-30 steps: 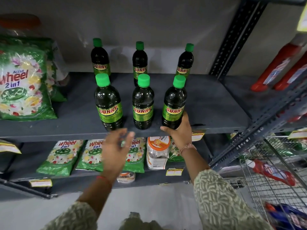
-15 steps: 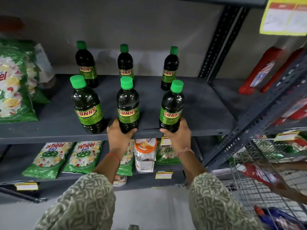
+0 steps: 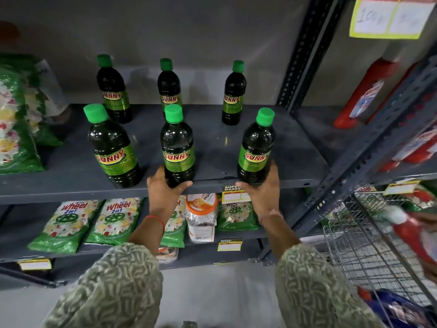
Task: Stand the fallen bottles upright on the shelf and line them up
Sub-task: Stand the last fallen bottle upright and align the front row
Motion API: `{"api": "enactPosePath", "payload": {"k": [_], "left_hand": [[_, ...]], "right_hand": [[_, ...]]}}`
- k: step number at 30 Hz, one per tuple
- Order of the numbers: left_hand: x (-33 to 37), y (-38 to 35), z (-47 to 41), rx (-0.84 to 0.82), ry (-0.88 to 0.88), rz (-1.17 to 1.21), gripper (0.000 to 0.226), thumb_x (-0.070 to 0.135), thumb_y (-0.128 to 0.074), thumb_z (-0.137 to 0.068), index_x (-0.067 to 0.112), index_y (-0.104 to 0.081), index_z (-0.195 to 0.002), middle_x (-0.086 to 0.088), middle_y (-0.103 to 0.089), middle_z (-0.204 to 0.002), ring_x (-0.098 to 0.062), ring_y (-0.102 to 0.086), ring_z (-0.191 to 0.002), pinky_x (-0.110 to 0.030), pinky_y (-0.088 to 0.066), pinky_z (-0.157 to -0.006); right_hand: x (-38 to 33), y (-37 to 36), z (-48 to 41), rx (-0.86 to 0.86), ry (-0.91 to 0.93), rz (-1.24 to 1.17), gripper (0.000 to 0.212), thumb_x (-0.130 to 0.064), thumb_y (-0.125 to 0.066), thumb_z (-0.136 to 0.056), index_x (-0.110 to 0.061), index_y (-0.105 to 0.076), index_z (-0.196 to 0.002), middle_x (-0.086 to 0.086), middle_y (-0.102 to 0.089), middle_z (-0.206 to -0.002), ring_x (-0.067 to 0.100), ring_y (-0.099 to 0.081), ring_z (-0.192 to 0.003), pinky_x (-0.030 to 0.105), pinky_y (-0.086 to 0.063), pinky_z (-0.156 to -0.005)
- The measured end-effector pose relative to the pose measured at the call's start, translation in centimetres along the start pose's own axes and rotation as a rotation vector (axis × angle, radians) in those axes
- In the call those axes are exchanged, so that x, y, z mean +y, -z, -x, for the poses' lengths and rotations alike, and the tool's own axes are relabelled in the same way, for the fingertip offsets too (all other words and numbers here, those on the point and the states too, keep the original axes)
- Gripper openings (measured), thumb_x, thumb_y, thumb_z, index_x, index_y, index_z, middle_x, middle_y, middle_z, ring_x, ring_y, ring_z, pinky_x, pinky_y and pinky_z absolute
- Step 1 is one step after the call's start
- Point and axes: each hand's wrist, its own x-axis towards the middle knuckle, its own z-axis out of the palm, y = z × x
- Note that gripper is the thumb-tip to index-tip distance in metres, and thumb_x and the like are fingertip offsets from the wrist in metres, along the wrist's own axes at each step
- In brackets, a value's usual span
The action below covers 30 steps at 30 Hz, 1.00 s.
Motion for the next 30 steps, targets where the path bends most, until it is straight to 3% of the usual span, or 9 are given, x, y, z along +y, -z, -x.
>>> {"api": "enactPosePath", "payload": {"k": [2, 4, 6, 8, 11, 13, 16, 21, 30], "left_hand": [[-0.6, 0.6, 0.7, 0.020, 0.001, 0.057, 0.065, 0.024, -0.080, -0.064, 0.006, -0.049, -0.118, -0.020, -0.060, -0.114, -0.032, -0.053, -0.107, -0.037, -0.047, -0.090], [-1.5, 1.5, 1.8, 0.175, 0.007, 0.077, 0.059, 0.023, -0.078, -0.066, 0.000, -0.051, -0.113, -0.023, -0.058, -0.111, -0.032, -0.054, -0.103, -0.033, -0.045, -0.087], [-2.3, 2.6, 2.7, 0.402, 0.015, 0.084, 0.056, 0.019, -0.078, -0.065, -0.010, -0.049, -0.104, -0.027, -0.051, -0.102, -0.039, -0.048, -0.097, -0.026, -0.035, -0.079], [-3.1, 4.3, 2.2, 0.539, 0.042, 0.082, 0.067, 0.020, -0.080, -0.062, -0.014, -0.044, -0.107, -0.025, -0.045, -0.102, -0.046, -0.044, -0.102, -0.034, -0.032, -0.086], [-4.6, 6.4, -0.2, 0.461, 0.139, 0.030, 0.097, 0.027, -0.084, -0.055, -0.005, -0.032, -0.130, -0.024, -0.044, -0.129, -0.041, -0.037, -0.125, -0.047, -0.027, -0.106], [-5.1, 7.2, -1.4, 0.351, 0.154, -0.018, 0.102, 0.031, -0.085, -0.054, 0.008, -0.028, -0.135, -0.015, -0.049, -0.136, -0.033, -0.040, -0.130, -0.052, -0.017, -0.113], [-5.0, 7.5, -1.9, 0.283, 0.134, -0.063, 0.081, 0.028, -0.080, -0.062, 0.011, -0.039, -0.131, -0.012, -0.058, -0.129, -0.029, -0.047, -0.125, -0.050, -0.006, -0.118], [-5.2, 8.1, -1.8, 0.320, 0.105, 0.009, 0.065, 0.019, -0.079, -0.064, 0.005, -0.050, -0.120, -0.019, -0.065, -0.117, -0.034, -0.053, -0.117, -0.043, -0.003, -0.119], [-7.5, 11.3, -3.6, 0.311, 0.098, 0.009, 0.057, 0.019, -0.081, -0.062, 0.004, -0.055, -0.110, -0.021, -0.067, -0.112, -0.037, -0.057, -0.110, -0.047, -0.015, -0.118]], "right_hand": [[-0.2, -0.7, 2.9, 0.081, 0.049, 0.039, 0.092, -0.033, -0.078, -0.066, -0.011, -0.027, -0.139, 0.020, -0.028, -0.143, 0.024, -0.028, -0.131, 0.039, -0.028, -0.111], [-1.1, -2.3, 6.3, 0.098, 0.211, 0.040, 0.074, -0.042, -0.067, -0.074, -0.013, -0.036, -0.134, 0.023, -0.034, -0.135, 0.016, -0.029, -0.123, 0.030, -0.030, -0.106], [-2.6, -4.4, 7.9, -0.038, 0.322, 0.042, 0.068, -0.051, -0.060, -0.075, -0.016, -0.038, -0.129, 0.021, -0.043, -0.128, 0.015, -0.038, -0.118, 0.022, -0.034, -0.103], [-4.2, -6.9, 6.7, -0.239, 0.259, 0.035, 0.081, -0.047, -0.069, -0.069, -0.016, -0.032, -0.134, 0.016, -0.039, -0.133, 0.024, -0.045, -0.119, 0.031, -0.040, -0.104], [-6.3, -9.7, 3.5, -0.392, 0.104, 0.003, 0.104, -0.033, -0.086, -0.052, -0.020, -0.027, -0.137, 0.011, -0.039, -0.138, 0.024, -0.043, -0.126, 0.043, -0.039, -0.106], [-6.7, -10.9, 2.0, -0.432, 0.104, 0.045, 0.095, -0.026, -0.087, -0.050, -0.016, -0.036, -0.129, 0.011, -0.050, -0.128, 0.026, -0.045, -0.122, 0.043, -0.041, -0.104], [-6.9, -11.7, 1.6, -0.386, 0.082, 0.071, 0.079, -0.018, -0.084, -0.057, -0.010, -0.042, -0.124, 0.014, -0.054, -0.120, 0.029, -0.045, -0.119, 0.039, -0.040, -0.101], [-6.5, -12.1, 2.1, -0.343, 0.076, 0.047, 0.077, -0.022, -0.083, -0.061, -0.012, -0.041, -0.125, 0.014, -0.054, -0.122, 0.027, -0.049, -0.115, 0.027, -0.037, -0.093], [-6.8, -12.7, 3.1, -0.314, 0.087, 0.033, 0.076, -0.028, -0.082, -0.061, -0.016, -0.043, -0.124, 0.008, -0.061, -0.119, 0.022, -0.056, -0.109, 0.032, -0.046, -0.091]]}}
